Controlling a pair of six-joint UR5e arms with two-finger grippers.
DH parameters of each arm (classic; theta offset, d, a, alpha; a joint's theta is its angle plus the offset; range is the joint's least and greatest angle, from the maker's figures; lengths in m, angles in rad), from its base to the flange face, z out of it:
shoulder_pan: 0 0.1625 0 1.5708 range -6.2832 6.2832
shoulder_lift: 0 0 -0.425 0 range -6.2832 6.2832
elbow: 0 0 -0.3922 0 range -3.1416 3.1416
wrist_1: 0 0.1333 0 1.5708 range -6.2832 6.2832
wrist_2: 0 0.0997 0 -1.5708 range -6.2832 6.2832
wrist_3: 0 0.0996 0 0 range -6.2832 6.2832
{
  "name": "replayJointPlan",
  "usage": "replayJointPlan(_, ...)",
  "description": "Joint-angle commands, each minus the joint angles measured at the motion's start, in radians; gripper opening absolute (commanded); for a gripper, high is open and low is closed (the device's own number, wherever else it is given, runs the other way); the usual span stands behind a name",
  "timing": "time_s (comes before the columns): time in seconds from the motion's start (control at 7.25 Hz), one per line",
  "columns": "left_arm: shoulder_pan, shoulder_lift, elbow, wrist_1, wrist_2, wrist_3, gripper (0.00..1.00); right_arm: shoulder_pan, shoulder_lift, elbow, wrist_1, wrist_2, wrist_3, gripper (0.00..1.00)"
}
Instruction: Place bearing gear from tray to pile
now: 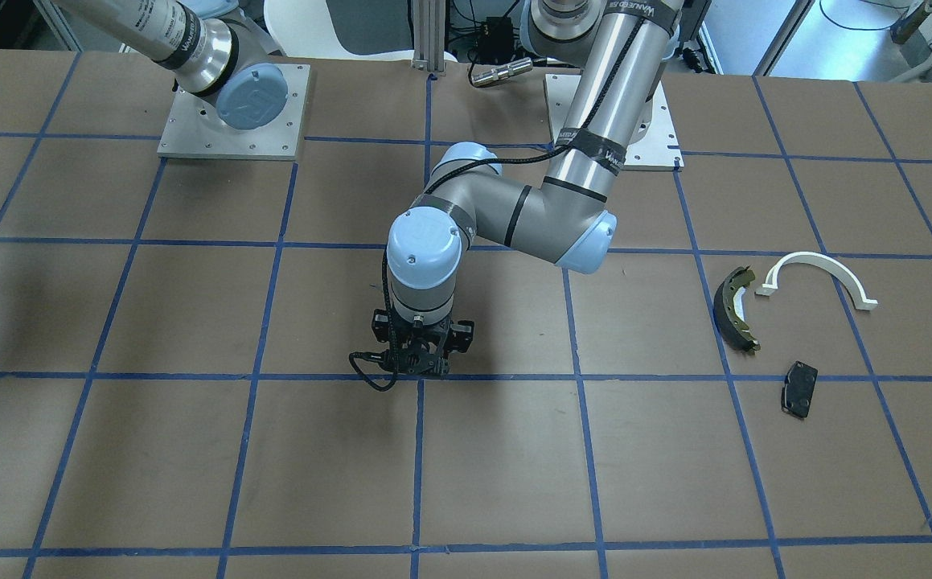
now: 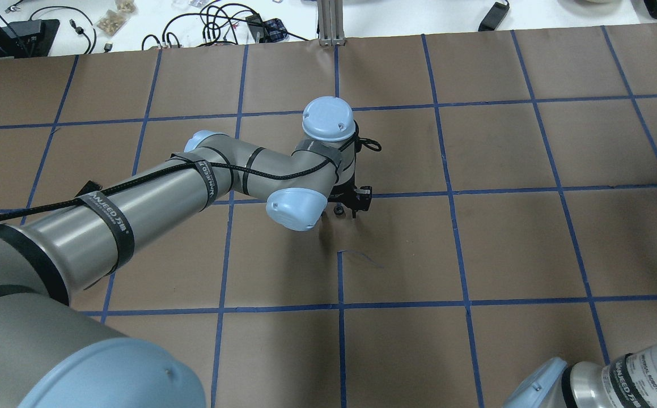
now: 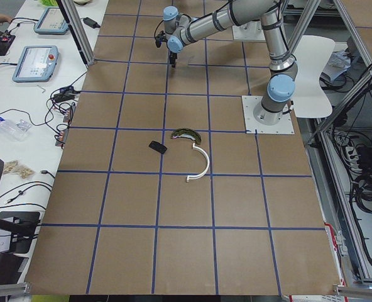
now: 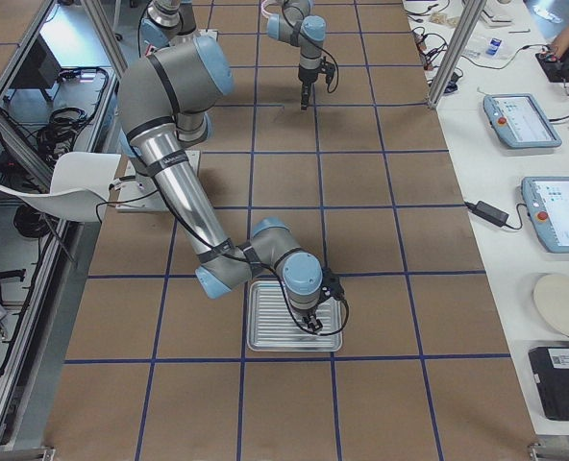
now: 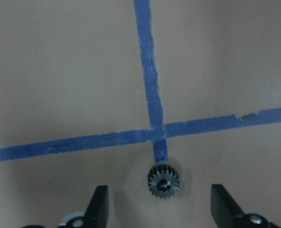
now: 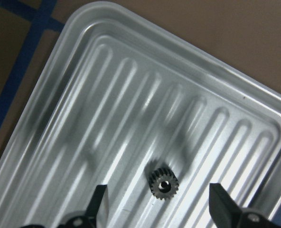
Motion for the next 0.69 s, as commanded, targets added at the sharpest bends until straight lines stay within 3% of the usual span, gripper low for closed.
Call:
replayJointPlan(0.0,0.005,0.003,0.011,0.006,-0.006,0.020,0.24,0.001,0.023,-0.004,-0.003,0.000,-0.001,0.70)
replayJointPlan(0.14,0.005,-0.007,0.011,0.010,-0.008,0.021,0.00,0.001,0.024,-0.004,-0.006,-0.002,-0.004,0.68)
replayJointPlan(0.41,0.007,-0.006,0.002,0.021,-0.008,0.039,0.00,-0.001,0.024,-0.004,-0.009,-0.003,-0.003,0.64)
replayJointPlan(0.55,0.017,0.026,0.017,0.013,-0.009,0.045,0.00,-0.001,0.024,-0.004,-0.009,-0.002,-0.003,0.55)
